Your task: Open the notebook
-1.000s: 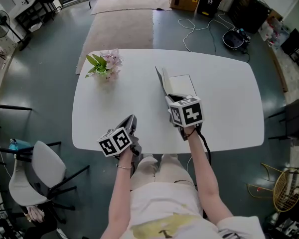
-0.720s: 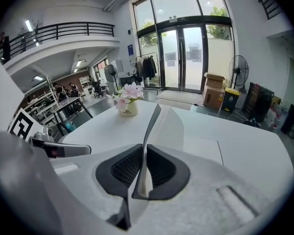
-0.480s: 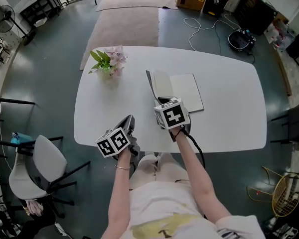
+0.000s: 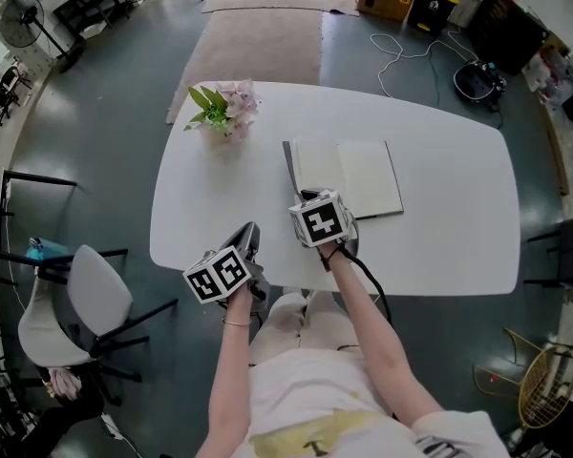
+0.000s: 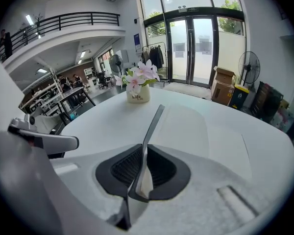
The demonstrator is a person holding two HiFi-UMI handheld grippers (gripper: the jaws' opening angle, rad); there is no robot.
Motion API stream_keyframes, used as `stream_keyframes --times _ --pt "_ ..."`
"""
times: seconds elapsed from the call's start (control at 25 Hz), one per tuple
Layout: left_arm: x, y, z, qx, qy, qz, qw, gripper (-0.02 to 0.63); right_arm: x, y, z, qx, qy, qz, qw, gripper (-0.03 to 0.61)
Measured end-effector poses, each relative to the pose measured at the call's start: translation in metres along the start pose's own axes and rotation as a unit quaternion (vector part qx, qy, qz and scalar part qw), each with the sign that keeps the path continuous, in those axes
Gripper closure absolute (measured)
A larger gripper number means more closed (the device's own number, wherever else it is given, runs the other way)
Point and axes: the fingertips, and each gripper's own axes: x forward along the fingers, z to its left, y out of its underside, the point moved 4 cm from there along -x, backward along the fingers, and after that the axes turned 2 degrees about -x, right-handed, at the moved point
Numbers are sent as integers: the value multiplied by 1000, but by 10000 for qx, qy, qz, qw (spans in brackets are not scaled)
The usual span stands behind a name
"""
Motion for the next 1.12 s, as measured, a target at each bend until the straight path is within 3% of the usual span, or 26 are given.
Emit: stream_keyframes --times 1.12 --pt "-11 -5 29 -147 -13 -3 9999 615 53 20 28 -41 280 350 9990 545"
